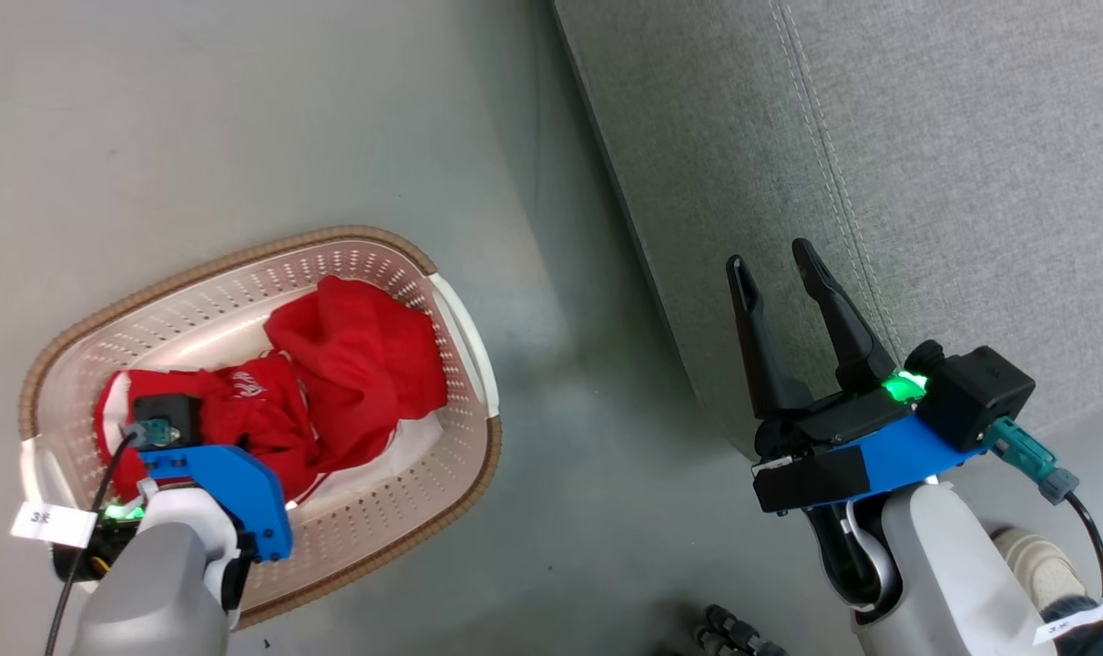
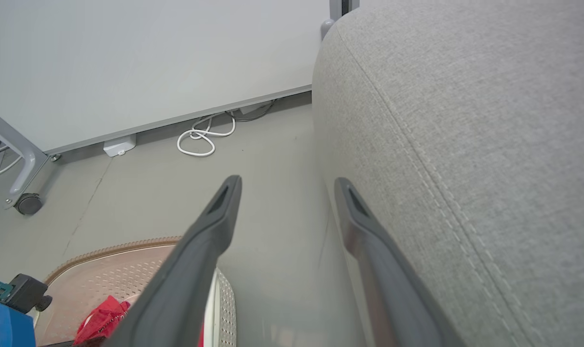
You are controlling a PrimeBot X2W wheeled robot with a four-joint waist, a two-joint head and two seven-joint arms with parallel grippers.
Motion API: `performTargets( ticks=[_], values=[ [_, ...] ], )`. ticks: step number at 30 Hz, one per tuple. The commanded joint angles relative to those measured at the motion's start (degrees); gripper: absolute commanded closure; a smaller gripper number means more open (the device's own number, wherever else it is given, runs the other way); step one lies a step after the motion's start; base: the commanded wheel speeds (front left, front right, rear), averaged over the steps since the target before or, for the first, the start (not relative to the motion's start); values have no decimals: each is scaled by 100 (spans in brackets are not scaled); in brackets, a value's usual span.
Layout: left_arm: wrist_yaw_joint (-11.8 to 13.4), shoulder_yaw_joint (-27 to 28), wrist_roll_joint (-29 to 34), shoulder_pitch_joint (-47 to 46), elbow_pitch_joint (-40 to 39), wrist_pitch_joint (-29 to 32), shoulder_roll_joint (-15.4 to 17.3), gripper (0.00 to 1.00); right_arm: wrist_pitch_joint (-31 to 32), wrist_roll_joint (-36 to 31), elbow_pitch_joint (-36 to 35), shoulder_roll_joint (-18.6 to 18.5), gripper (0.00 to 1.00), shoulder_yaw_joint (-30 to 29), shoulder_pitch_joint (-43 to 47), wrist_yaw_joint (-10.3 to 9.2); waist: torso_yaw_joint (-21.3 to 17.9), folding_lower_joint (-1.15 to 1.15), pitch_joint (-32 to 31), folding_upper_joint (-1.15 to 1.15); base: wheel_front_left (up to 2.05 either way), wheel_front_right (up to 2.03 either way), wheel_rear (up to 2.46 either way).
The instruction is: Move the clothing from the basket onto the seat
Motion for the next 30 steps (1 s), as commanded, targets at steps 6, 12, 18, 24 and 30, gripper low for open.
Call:
performTargets(
  ticks=[6,12,18,24,30],
  values=[
    [-110,-50,-98,62,65,-195,-242,100,-19,-190,129,-12,0,-97,-40,3,392,0,-554,0,0,0,0],
    [-234,-187,-137,202,95,-345,-484,100,-19,-341,289,-15,0,-56,66,3,812,0,-1315,0,0,0,0],
    [-310,-280,-345,353,-26,-487,-704,100,-19,-446,496,-15,0,-79,257,3,1185,0,-2052,0,0,0,0],
    [-314,-643,-712,414,-623,-383,-867,100,-20,-551,683,-16,0,-108,466,3,1479,0,-2705,0,0,0,0],
    [-299,-1081,-997,457,-1226,-367,-925,100,-20,-615,818,-14,0,-111,650,3,1701,0,-3171,0,0,0,0]
  ],
)
